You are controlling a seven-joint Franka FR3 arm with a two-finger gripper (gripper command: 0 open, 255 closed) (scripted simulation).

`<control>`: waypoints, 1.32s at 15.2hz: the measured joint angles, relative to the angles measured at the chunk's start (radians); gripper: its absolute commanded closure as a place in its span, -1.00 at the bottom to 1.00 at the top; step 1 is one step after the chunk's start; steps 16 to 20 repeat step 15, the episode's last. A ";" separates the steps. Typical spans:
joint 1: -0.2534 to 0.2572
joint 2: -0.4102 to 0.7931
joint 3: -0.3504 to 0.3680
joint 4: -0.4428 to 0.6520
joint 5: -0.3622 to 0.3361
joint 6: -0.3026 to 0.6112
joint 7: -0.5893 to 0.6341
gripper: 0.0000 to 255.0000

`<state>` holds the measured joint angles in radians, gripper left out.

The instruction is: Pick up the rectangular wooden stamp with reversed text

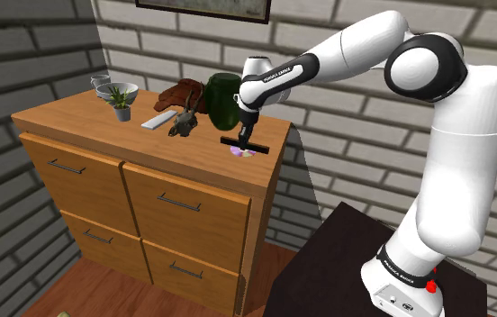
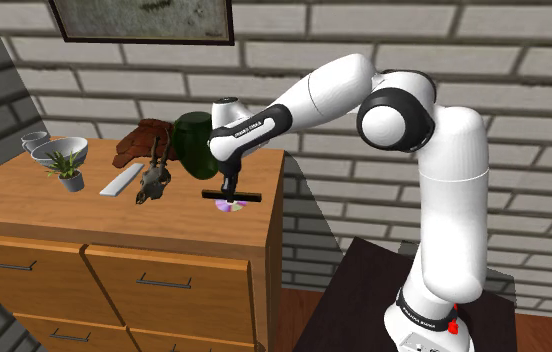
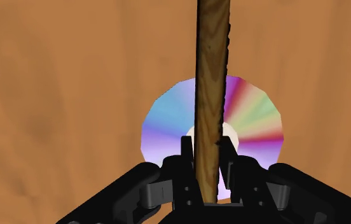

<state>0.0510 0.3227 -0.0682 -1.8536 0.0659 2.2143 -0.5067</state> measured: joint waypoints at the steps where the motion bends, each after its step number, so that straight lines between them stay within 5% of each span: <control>1: 0.000 -0.003 0.000 0.003 0.000 -0.009 0.001 1.00; 20: 0.002 -0.070 -0.003 0.093 -0.010 -0.167 0.011 1.00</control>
